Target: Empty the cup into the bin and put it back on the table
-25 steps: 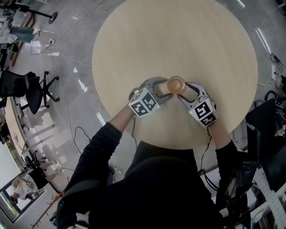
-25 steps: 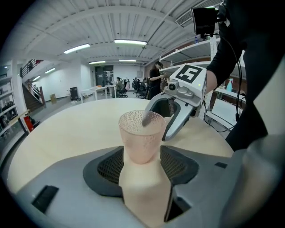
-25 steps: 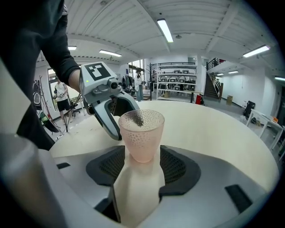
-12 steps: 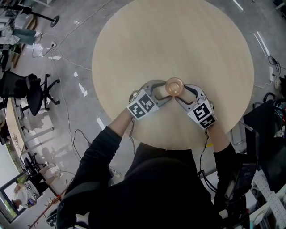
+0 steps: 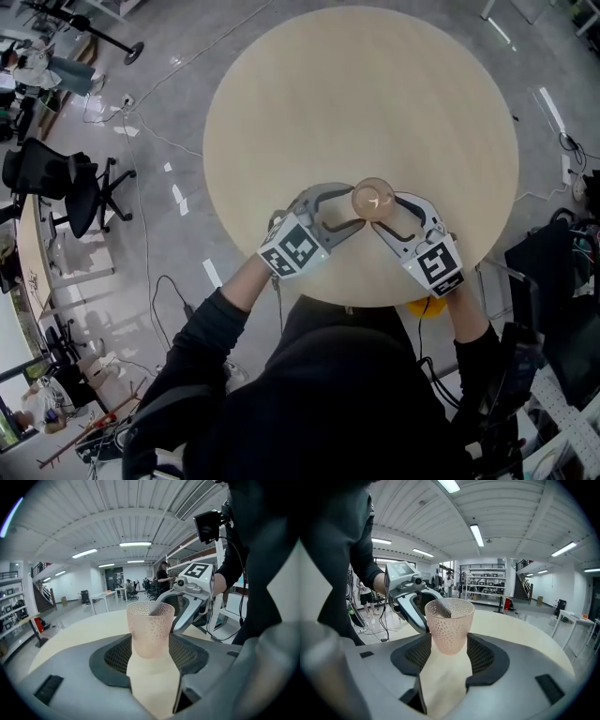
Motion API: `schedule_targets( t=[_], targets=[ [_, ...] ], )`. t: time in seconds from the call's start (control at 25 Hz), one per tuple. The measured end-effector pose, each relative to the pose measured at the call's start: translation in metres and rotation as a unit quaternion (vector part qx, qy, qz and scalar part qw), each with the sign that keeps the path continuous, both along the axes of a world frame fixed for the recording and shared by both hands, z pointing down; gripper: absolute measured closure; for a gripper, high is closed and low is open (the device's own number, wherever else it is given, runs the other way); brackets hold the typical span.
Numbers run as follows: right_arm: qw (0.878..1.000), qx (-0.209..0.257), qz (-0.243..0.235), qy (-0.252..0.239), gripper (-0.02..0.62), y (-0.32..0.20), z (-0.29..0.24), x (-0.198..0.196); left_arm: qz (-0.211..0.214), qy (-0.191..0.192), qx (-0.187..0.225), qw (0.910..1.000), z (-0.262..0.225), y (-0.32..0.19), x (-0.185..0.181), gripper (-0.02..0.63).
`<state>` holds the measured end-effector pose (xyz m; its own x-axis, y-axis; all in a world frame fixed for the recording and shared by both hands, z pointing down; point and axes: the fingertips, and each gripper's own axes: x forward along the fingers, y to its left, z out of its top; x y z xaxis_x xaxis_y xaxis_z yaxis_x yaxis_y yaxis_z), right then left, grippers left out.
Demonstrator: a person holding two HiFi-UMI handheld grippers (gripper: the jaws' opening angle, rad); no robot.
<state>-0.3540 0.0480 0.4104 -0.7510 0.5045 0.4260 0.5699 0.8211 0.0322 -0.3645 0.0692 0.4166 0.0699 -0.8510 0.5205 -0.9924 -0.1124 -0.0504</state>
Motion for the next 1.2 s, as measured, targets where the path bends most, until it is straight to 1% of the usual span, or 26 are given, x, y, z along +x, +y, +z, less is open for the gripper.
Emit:
schedule_targets(
  t=[0.24, 0.32, 0.44, 0.52, 0.68, 0.76, 0.84, 1.0, 1.08, 1.2],
  targets=[
    [0.998, 0.015, -0.024, -0.059, 0.359, 0.0, -0.056, 0.05, -0.021, -0.032, 0.039, 0.9985, -0.054, 0.003, 0.049, 0.353],
    [0.997, 0.016, -0.029, -0.073, 0.359, 0.0, -0.072, 0.066, -0.024, -0.036, 0.055, 0.9975, -0.07, 0.002, 0.065, 0.353],
    [0.996, 0.016, -0.036, -0.081, 0.359, -0.002, -0.089, 0.084, -0.021, -0.034, 0.082, 0.9958, -0.093, -0.004, 0.085, 0.353],
    [0.995, 0.015, -0.036, -0.086, 0.359, -0.003, -0.098, 0.095, -0.018, -0.033, 0.093, 0.995, -0.103, -0.005, 0.095, 0.351],
    [0.996, -0.014, -0.018, -0.087, 0.359, -0.006, -0.11, 0.122, -0.003, -0.015, 0.111, 0.9937, -0.115, -0.007, 0.122, 0.351],
    [0.996, -0.036, 0.001, -0.081, 0.359, -0.008, -0.113, 0.135, 0.018, 0.006, 0.119, 0.9927, -0.119, -0.01, 0.135, 0.351],
    [0.996, -0.049, 0.022, -0.071, 0.359, -0.011, -0.116, 0.145, 0.05, 0.029, 0.127, 0.9902, -0.124, -0.012, 0.143, 0.351],
    [0.994, -0.057, 0.072, -0.055, 0.359, -0.025, -0.113, 0.165, 0.114, 0.066, 0.142, 0.981, -0.128, -0.026, 0.16, 0.353],
    [0.99, -0.069, 0.11, -0.056, 0.359, -0.029, -0.108, 0.181, 0.149, 0.08, 0.146, 0.9748, -0.125, -0.032, 0.174, 0.353],
    [0.981, -0.084, 0.171, -0.047, 0.359, -0.023, -0.106, 0.201, 0.202, 0.122, 0.153, 0.9596, -0.126, -0.027, 0.189, 0.353]
  ],
)
